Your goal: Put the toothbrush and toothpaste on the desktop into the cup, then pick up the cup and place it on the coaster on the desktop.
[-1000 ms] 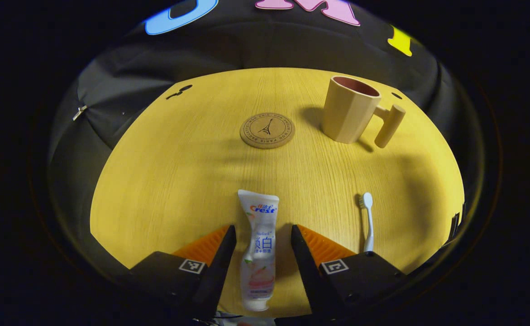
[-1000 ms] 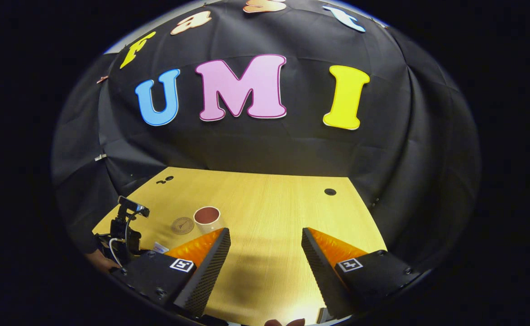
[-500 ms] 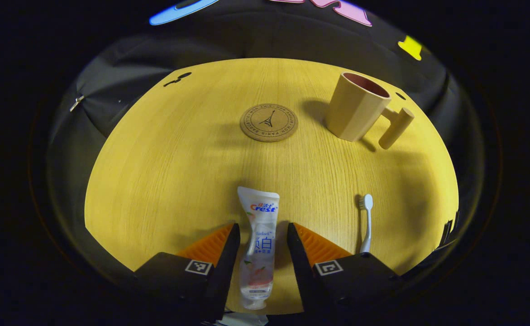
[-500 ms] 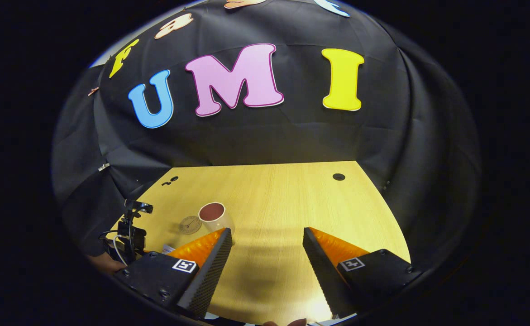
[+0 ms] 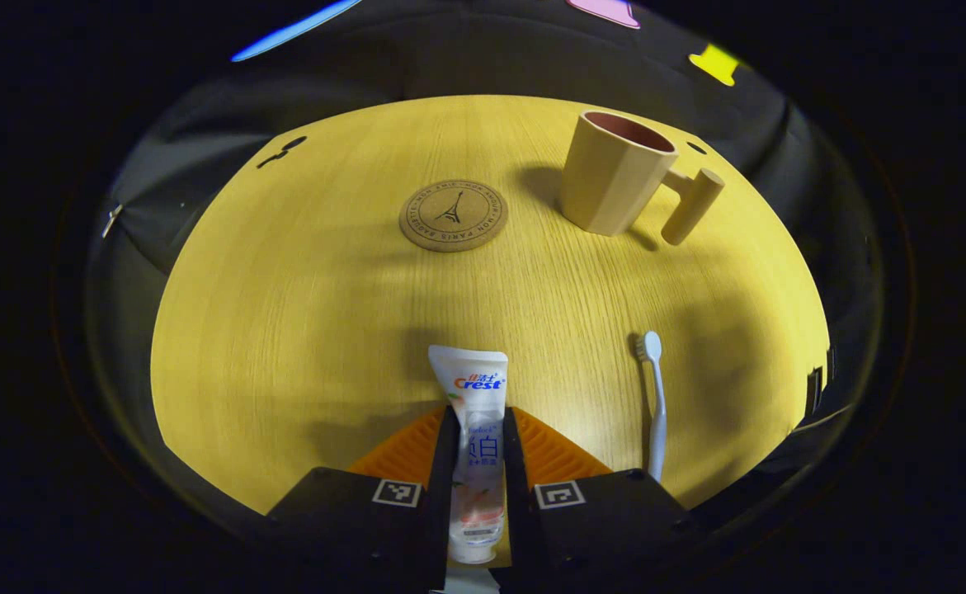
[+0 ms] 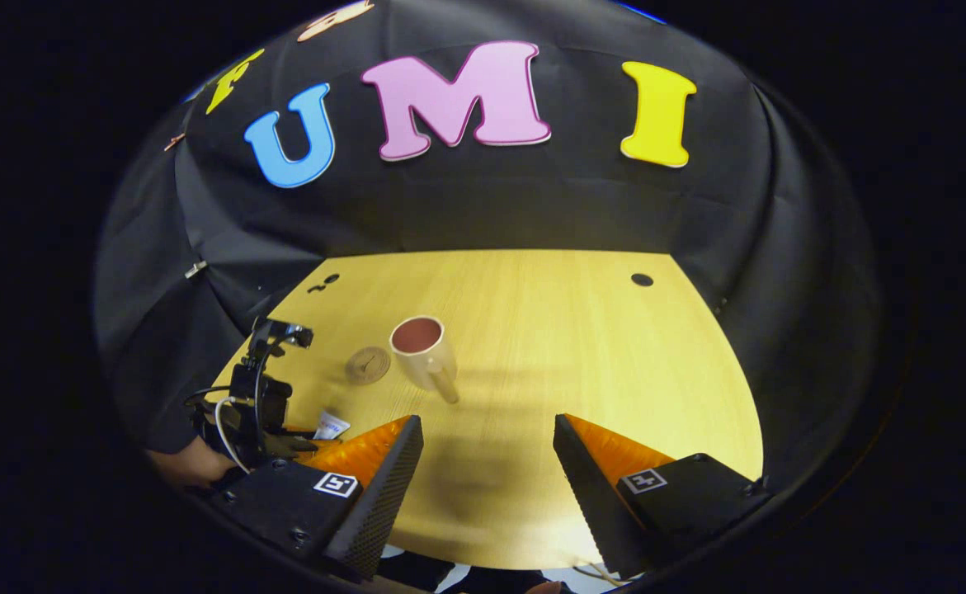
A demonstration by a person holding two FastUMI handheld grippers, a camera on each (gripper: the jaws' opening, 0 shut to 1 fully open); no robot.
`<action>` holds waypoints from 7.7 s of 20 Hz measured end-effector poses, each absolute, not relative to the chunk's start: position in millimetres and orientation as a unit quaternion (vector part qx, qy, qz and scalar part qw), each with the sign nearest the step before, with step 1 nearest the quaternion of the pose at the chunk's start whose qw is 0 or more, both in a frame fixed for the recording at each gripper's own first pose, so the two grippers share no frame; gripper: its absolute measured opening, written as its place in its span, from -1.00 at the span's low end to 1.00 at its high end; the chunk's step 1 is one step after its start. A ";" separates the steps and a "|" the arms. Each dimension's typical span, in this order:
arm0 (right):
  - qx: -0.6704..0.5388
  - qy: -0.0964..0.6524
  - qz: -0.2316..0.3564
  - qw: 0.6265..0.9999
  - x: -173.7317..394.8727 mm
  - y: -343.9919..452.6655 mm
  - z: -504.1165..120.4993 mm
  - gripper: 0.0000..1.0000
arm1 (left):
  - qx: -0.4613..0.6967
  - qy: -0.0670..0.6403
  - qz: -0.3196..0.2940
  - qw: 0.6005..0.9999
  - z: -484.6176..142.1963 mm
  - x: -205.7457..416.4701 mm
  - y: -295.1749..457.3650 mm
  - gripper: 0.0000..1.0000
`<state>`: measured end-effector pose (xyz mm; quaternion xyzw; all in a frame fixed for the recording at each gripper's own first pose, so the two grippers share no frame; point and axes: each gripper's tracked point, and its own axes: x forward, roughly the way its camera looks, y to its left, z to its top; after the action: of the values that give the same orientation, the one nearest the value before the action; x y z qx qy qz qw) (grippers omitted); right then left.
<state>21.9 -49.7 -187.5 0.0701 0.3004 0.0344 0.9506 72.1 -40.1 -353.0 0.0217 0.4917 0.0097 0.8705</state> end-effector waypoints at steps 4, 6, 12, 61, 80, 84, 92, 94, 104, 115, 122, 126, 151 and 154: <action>0.096 0.373 0.048 0.922 17.0 2.7 -229.0 0.97 | 0.025 0.503 0.002 0.864 -352.9 71.7 -38.7 -0.37; 0.095 0.400 0.045 0.910 16.8 21.8 -256.4 0.98 | 0.022 0.505 -0.012 0.863 -352.3 70.5 -37.5 -0.41; 0.066 0.451 0.026 0.890 21.9 62.9 -308.7 0.94 | -0.024 0.516 -0.056 0.854 -347.3 62.2 -29.8 -0.55; 0.194 0.240 0.167 0.936 57.0 60.4 -132.6 -0.91 | -0.147 0.209 -0.118 0.960 -102.2 131.2 -30.6 -0.65; 0.235 0.205 0.132 0.941 44.9 -66.7 -115.4 -0.90 | -0.181 0.123 -0.143 0.965 -100.1 289.6 -129.2 -0.66; 0.242 0.208 0.129 0.939 47.8 -77.6 -121.8 -0.90 | -0.160 0.120 -0.140 0.970 -113.6 306.5 -139.1 -0.66; 0.236 0.219 0.121 0.939 47.9 -101.0 -136.2 -0.90 | -0.113 0.142 -0.143 0.973 -153.3 318.1 -159.5 -0.66; 0.240 0.219 0.120 0.938 49.2 -104.6 -137.8 -0.91 | -0.106 0.155 -0.149 0.971 -162.0 313.8 -165.3 -0.55; 0.249 0.215 0.125 0.936 56.0 -110.9 -141.5 -0.90 | -0.103 0.188 -0.140 0.967 -184.9 300.0 -164.5 -0.39; 0.274 0.196 0.144 0.931 61.1 -94.9 -126.6 -0.91 | -0.075 0.202 -0.165 0.962 -178.3 268.5 -175.8 0.24; 0.296 0.169 0.171 0.925 81.4 -67.1 -109.2 -0.90 | -0.033 0.200 -0.165 0.965 -150.7 220.5 -150.8 0.55; 0.307 0.148 0.188 0.921 107.5 -49.7 -97.9 -0.91 | -0.023 0.202 -0.168 0.965 -135.8 179.0 -135.2 0.56; 0.257 0.097 0.175 0.946 299.2 -42.0 -145.1 -0.92 | -0.073 0.256 -0.030 0.963 -167.2 49.6 -58.9 0.56; 0.270 0.094 0.178 0.942 312.3 -33.7 -150.1 -0.91 | -0.078 0.261 -0.018 0.962 -173.2 47.1 -56.6 0.56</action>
<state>312.3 -33.7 -150.1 0.2698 0.0939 0.1783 0.9416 47.1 -56.6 -173.2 -0.0782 0.2610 -0.0179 0.9620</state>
